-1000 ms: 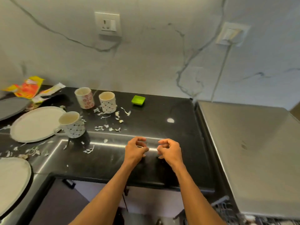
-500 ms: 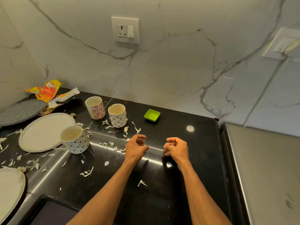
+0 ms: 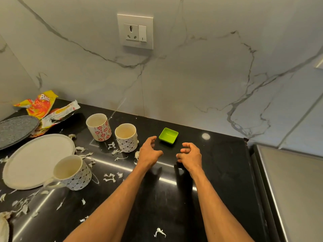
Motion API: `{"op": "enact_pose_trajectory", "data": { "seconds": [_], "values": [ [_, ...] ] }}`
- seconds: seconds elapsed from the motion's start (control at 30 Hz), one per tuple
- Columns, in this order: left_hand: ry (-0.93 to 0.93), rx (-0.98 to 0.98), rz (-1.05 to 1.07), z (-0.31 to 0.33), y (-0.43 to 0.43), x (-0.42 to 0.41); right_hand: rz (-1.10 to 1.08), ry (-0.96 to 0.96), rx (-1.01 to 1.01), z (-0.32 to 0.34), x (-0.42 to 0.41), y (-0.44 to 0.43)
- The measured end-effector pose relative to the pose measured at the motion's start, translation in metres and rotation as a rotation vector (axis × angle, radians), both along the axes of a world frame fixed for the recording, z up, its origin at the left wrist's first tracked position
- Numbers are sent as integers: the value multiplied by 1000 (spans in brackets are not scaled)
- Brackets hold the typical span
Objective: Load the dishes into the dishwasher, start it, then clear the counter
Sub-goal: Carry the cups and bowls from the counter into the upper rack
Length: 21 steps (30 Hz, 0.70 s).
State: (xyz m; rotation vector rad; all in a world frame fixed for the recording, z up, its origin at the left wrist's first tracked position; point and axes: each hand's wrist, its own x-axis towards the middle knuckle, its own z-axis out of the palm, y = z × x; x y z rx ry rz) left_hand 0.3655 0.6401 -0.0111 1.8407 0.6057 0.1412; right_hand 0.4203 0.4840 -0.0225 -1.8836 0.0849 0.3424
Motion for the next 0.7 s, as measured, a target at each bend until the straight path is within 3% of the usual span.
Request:
{"op": "enact_pose_trajectory", "data": {
  "seconds": [0.2, 0.4, 0.7],
  "values": [
    [91, -43, -99, -13, 21, 33, -12, 54, -44, -2, 25, 24],
    [127, -75, -180, -21, 30, 57, 49, 113, 48, -6, 41, 33],
    [107, -180, -227, -24, 23, 56, 144, 63, 86, -8, 30, 45]
  ]
}}
